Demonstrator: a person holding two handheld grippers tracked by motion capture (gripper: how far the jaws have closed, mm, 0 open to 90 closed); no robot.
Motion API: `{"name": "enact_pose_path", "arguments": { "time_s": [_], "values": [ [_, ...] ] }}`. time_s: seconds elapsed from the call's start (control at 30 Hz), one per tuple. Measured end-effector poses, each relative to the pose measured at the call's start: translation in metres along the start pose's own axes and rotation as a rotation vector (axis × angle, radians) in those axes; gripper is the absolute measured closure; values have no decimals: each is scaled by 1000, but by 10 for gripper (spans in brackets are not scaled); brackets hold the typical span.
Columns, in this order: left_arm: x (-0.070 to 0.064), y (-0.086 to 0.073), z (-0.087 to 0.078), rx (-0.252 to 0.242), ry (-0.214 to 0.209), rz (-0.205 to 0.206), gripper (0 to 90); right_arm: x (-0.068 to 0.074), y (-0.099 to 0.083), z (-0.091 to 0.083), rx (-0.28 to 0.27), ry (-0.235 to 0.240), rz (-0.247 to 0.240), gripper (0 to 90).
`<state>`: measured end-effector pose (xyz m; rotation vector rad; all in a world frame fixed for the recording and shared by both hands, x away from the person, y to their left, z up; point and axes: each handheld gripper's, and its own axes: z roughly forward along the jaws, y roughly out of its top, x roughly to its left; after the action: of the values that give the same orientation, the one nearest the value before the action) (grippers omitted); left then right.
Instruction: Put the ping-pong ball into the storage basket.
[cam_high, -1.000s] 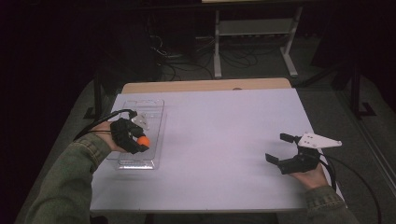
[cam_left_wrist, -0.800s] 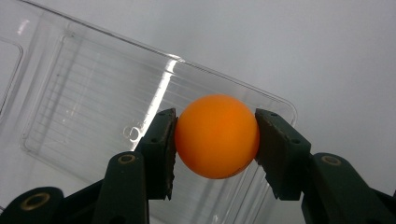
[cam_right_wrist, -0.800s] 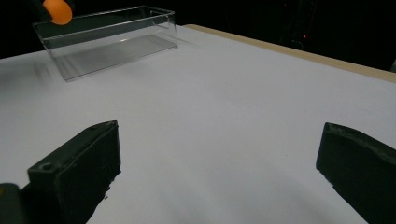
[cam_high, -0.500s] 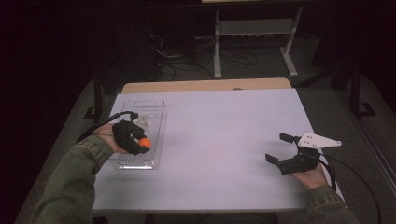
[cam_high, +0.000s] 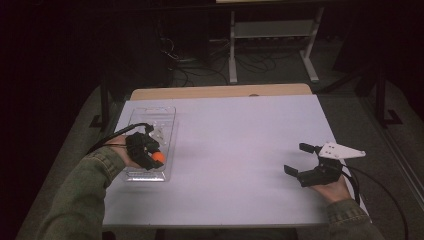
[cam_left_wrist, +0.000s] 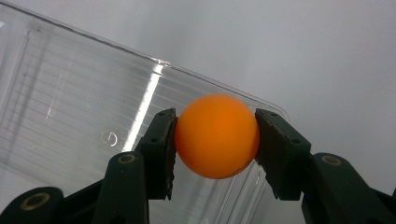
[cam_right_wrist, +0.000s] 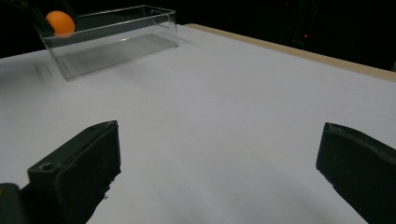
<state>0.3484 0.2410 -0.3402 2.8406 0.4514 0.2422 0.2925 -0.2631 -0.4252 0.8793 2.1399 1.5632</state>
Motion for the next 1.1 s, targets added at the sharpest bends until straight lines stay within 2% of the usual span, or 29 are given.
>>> {"name": "enact_pose_path", "arguments": {
  "time_s": [0.57,1.1],
  "values": [
    [5,-5,14,-5,-10,-24,502,0,0,1,8,1,3,0],
    [8,-7,24,5,-6,-30,502,0,-1,1,11,5,3,0]
  ]
}}
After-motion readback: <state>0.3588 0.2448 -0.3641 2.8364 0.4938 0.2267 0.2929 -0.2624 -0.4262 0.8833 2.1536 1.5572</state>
